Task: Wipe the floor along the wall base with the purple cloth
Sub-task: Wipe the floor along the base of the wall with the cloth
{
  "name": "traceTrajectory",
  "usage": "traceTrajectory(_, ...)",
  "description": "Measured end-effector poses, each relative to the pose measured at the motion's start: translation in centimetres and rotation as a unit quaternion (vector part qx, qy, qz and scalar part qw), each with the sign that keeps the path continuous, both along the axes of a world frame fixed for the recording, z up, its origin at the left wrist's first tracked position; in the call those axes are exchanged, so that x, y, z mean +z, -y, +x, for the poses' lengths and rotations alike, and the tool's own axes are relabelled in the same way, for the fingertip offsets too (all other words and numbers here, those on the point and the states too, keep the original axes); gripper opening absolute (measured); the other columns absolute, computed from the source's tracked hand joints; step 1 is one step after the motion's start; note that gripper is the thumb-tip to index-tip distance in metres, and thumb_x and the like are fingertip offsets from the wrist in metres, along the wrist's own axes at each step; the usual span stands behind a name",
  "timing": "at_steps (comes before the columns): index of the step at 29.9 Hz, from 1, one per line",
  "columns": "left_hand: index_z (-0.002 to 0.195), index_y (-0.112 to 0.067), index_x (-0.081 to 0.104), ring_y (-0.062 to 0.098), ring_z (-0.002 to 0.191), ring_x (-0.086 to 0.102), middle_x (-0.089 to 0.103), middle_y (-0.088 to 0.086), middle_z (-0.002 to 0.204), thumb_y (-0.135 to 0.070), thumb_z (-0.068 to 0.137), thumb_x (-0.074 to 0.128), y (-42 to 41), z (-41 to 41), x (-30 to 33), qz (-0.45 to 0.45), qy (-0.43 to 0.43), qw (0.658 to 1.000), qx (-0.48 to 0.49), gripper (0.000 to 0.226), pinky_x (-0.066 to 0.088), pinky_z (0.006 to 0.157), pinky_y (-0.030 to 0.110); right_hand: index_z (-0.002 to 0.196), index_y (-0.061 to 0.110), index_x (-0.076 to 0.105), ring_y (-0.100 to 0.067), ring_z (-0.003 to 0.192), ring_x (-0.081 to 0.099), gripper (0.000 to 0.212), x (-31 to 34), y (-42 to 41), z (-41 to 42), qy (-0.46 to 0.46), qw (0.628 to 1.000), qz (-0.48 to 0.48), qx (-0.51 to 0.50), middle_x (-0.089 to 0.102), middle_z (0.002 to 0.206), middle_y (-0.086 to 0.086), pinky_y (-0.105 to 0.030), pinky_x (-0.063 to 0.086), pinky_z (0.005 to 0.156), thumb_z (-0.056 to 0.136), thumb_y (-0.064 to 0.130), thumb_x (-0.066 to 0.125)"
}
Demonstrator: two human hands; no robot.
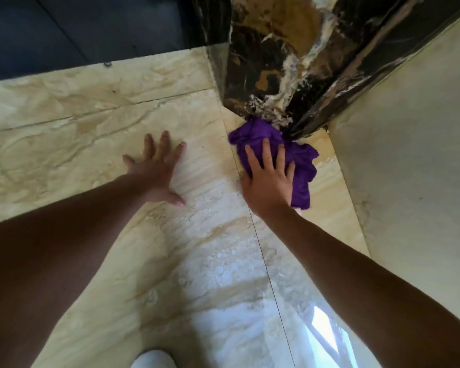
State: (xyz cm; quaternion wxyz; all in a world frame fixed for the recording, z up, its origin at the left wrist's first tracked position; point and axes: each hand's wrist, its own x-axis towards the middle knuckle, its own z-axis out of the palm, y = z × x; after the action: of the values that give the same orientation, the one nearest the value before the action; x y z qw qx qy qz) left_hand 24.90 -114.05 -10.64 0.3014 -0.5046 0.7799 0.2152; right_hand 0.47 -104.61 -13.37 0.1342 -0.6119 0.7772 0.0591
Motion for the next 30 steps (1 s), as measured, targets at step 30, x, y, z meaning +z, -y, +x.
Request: traceTrajectory(30, 0.15, -0.032, -0.028, 0.044, 0.142, -0.036, -0.047, 0.001, 0.153, -0.075, 0.05, 0.08, -0.4, -2.4, 0.4, 0.037, 0.005, 0.996, 0.081, 0.153, 0.018, 0.095, 0.088, 0.145, 0.013, 0.04, -0.035, 0.154, 0.016, 0.06, 1.3, -0.9, -11.0, 0.055, 0.995, -0.034, -0.075, 0.022, 0.165, -0.015, -0.056, 0.025, 0.12, 0.089, 0.021, 0.058)
